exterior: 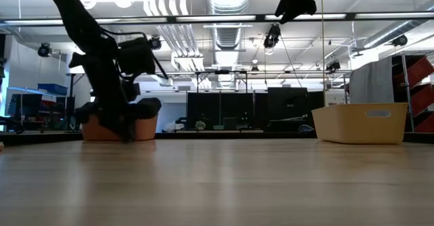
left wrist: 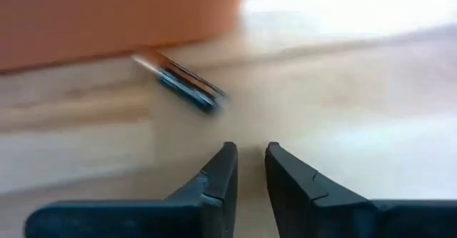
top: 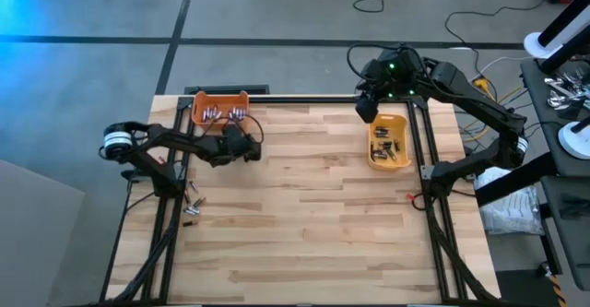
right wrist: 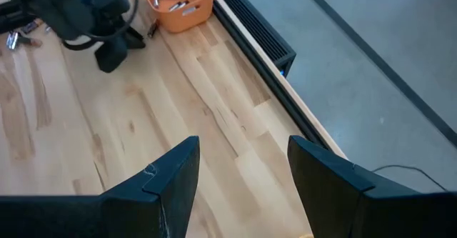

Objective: Sort batteries
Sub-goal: Put the black battery into the yellow bin

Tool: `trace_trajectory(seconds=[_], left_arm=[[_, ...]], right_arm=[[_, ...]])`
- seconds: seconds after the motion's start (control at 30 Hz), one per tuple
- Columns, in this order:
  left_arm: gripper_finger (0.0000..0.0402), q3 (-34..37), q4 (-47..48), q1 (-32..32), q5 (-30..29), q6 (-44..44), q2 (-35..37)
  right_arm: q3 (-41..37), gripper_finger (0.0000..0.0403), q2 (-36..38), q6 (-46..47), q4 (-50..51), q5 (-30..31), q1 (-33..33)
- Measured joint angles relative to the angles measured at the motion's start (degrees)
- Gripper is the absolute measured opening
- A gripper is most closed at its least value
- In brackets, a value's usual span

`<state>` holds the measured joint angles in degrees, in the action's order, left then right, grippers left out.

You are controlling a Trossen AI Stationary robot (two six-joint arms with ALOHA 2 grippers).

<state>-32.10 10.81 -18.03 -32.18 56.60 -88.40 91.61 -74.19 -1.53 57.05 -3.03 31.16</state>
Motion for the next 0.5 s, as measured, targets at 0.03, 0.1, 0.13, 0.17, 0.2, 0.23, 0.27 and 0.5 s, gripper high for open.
trace_trajectory(seconds=[0.03,0.1,0.13,0.17,0.2,0.23,0.27,0.5], left_arm=[[0.0049,0.0,0.23,1.13,0.2,-0.06,0.58],[0.0034,0.0,0.66,3.63,0.09,-0.5,1.88],[0.0026,0.0,1.3,5.04,0.04,-0.82,2.67],[0.0017,0.0,1.89,6.46,0.08,-1.21,3.49],[0.0009,0.0,2.68,7.93,0.15,-1.44,4.51],[0.0005,0.0,3.74,9.38,0.13,-1.49,5.66],[0.0003,0.0,5.03,10.85,0.1,-1.44,6.78],[0.0028,0.38,17.64,16.28,-3.82,12.35,15.93]], right_arm=[[0.0,0.0206,0.0,0.0,0.14,0.0,0.0],[0.0,0.0206,0.0,-0.06,0.19,0.0,0.0],[0.0,0.0206,0.0,-0.09,0.24,0.0,0.0],[0.0,0.0206,0.0,-0.14,0.23,0.0,0.0],[0.0,0.0206,0.0,-0.17,0.23,0.0,0.0],[0.0,0.0206,0.0,-0.21,0.24,0.0,0.0],[0.0,0.0206,0.0,-0.49,0.23,0.0,0.0],[0.0,0.0206,0.0,-2.39,0.23,0.02,0.0]])
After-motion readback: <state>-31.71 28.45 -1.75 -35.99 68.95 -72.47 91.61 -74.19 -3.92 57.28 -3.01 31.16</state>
